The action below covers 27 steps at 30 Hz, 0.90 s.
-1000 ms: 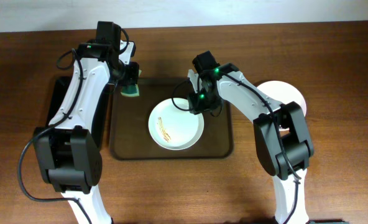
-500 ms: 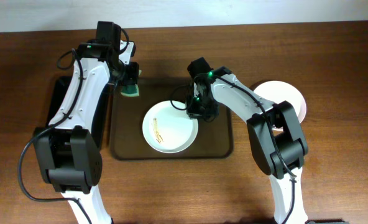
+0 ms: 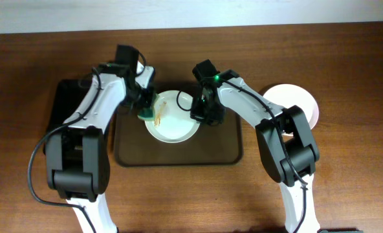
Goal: Clean dirty plates on tray and stack at the side
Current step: 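Bring the sponge with the left gripper onto the last plate, then scrub the last plate with the sponge in the left gripper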
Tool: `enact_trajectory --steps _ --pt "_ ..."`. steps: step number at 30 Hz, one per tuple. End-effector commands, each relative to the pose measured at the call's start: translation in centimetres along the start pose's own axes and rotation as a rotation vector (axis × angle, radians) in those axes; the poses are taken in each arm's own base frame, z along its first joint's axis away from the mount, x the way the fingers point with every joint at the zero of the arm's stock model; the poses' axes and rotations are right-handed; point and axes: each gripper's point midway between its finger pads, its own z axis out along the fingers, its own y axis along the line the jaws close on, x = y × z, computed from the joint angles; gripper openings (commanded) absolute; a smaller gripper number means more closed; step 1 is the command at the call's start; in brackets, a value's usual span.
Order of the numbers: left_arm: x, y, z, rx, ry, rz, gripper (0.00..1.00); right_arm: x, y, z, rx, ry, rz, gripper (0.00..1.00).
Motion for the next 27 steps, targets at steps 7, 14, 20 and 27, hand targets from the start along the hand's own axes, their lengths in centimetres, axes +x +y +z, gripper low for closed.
enact_trajectory --steps 7,14,20,27 --pt "2.4 -5.0 5.2 0.094 -0.024 0.274 0.01 -0.9 -2.2 1.5 0.082 -0.021 0.024 0.04" --pt "-3.0 -5.4 4.6 0.071 -0.246 0.241 0.01 -0.9 -2.1 1.6 0.082 -0.020 0.014 0.04" --pt "-4.1 -2.6 7.5 -0.063 -0.272 0.228 0.01 -0.8 -1.8 1.6 0.080 -0.021 -0.008 0.04" --pt "1.9 -6.4 6.2 0.189 0.025 0.233 0.01 -0.9 -1.7 1.7 0.077 -0.026 -0.009 0.04"
